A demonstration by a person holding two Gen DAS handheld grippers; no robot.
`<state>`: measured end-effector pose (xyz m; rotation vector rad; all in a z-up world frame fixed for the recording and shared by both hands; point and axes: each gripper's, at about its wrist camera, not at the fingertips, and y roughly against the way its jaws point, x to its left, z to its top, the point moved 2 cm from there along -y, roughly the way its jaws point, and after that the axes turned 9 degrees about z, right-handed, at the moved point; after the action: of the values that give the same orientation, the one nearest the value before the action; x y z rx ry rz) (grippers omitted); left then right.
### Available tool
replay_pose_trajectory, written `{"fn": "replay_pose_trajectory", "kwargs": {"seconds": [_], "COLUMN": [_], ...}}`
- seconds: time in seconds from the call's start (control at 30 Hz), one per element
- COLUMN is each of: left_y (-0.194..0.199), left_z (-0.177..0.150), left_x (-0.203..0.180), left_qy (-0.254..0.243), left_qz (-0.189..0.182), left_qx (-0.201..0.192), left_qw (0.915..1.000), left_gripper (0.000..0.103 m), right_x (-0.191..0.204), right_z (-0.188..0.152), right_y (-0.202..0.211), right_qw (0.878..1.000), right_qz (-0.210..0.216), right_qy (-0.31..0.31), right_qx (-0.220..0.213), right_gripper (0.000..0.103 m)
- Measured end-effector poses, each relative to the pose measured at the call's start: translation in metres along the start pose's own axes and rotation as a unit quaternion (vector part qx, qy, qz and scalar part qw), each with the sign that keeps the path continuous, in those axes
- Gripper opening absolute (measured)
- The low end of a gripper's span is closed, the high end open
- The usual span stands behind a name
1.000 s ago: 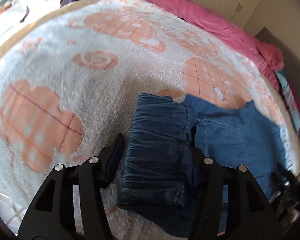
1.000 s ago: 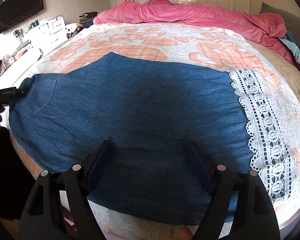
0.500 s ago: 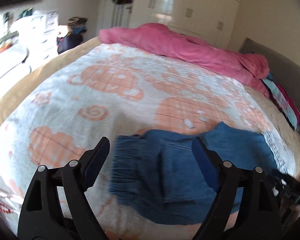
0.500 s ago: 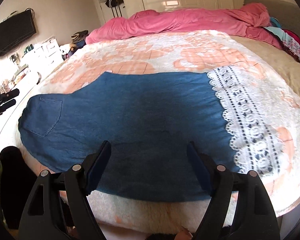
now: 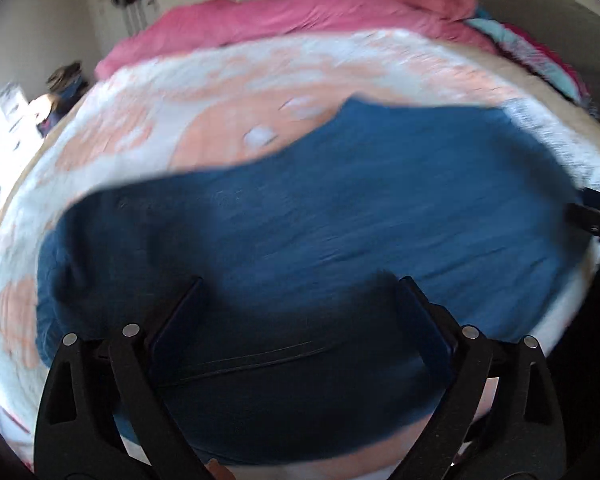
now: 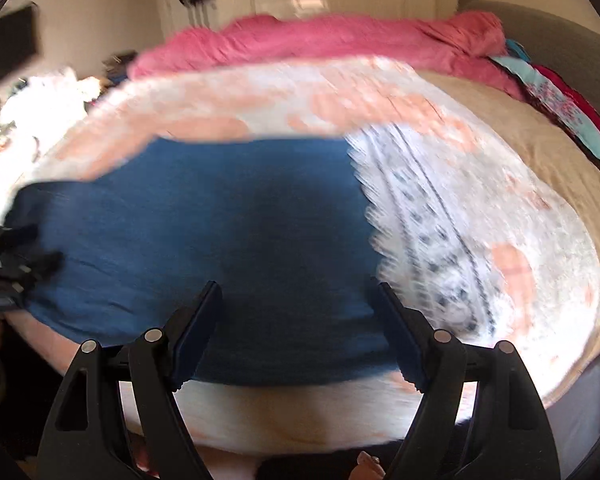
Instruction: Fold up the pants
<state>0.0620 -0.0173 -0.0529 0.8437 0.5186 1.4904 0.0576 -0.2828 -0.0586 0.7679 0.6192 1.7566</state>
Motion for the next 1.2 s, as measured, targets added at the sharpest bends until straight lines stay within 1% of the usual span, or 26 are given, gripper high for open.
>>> {"fn": "replay_pose_trajectory", "kwargs": {"seconds": [0.07, 0.13, 0.17, 0.2, 0.23, 0.33, 0.4, 0.47, 0.5, 0.53, 0.6, 0.87, 0.97, 1.07, 1.1, 1.13, 1.2], "left_y": [-0.003, -0.006, -0.007, -0.007, -0.007, -0.004, -0.001, 0.005, 0.006, 0.01, 0.014, 0.037, 0.044, 0.05, 0.05, 0.051, 0.051], "left_z": [-0.002, -0.001, -0.002, -0.003, -0.002, -0.001, -0.001, 0.0, 0.001, 0.003, 0.004, 0.012, 0.016, 0.023, 0.026, 0.031, 0.039], "left_x": [0.013, 0.014, 0.013, 0.011, 0.012, 0.012, 0.01, 0.012, 0.013, 0.015, 0.017, 0.016, 0.014, 0.006, 0.003, -0.002, -0.016], "left_qy": [0.014, 0.016, 0.013, 0.008, 0.006, 0.011, 0.012, 0.02, 0.024, 0.034, 0.046, 0.06, 0.063, 0.057, 0.057, 0.06, 0.055], "left_qz": [-0.008, -0.012, -0.008, -0.003, -0.001, -0.007, -0.009, -0.019, -0.023, -0.032, -0.044, -0.059, -0.066, -0.071, -0.078, -0.092, -0.12], "left_qx": [-0.001, 0.0, -0.002, -0.005, -0.007, -0.01, -0.013, -0.023, -0.025, -0.03, -0.035, -0.056, -0.058, -0.061, -0.059, -0.055, -0.047], "left_qw": [0.9999, 0.9998, 0.9999, 0.9999, 1.0, 0.9999, 0.9998, 0.9994, 0.9991, 0.9984, 0.9974, 0.9949, 0.9941, 0.994, 0.9936, 0.9925, 0.9902], "left_gripper": [0.088, 0.089, 0.09, 0.09, 0.091, 0.092, 0.093, 0.093, 0.093, 0.093, 0.093, 0.093, 0.093, 0.093, 0.093, 0.093, 0.093], "right_x": [-0.005, -0.005, -0.004, -0.003, -0.002, 0.0, 0.001, 0.0, -0.001, -0.001, -0.006, -0.032, -0.039, -0.046, -0.049, -0.053, -0.057], "right_z": [-0.001, 0.0, -0.001, -0.001, 0.0, -0.001, 0.0, 0.0, -0.001, -0.001, -0.001, 0.002, 0.002, 0.002, 0.003, 0.004, 0.005], "right_y": [-0.002, -0.002, -0.004, -0.004, -0.004, -0.003, 0.002, 0.009, 0.013, 0.016, 0.024, 0.046, 0.051, 0.054, 0.054, 0.054, 0.055], "right_qw": [1.0, 1.0, 1.0, 1.0, 1.0, 1.0, 1.0, 0.999, 0.999, 0.999, 0.998, 0.992, 0.99, 0.99, 0.989, 0.988, 0.986], "right_qz": [0.019, 0.019, 0.016, 0.012, 0.015, 0.019, 0.021, 0.029, 0.03, 0.029, 0.022, 0.025, 0.029, 0.023, 0.026, 0.034, 0.035], "right_qy": [-0.011, -0.014, -0.012, -0.008, -0.006, -0.004, -0.003, -0.01, -0.013, -0.014, -0.021, -0.081, -0.097, -0.105, -0.111, -0.12, -0.129], "right_qx": [-0.003, -0.003, -0.002, -0.002, -0.001, -0.005, -0.016, -0.03, -0.037, -0.043, -0.057, -0.089, -0.094, -0.092, -0.092, -0.095, -0.102], "right_gripper": [0.077, 0.077, 0.077, 0.079, 0.084, 0.085, 0.085, 0.085, 0.085, 0.089, 0.089, 0.092, 0.093, 0.093, 0.093, 0.093, 0.093]}}
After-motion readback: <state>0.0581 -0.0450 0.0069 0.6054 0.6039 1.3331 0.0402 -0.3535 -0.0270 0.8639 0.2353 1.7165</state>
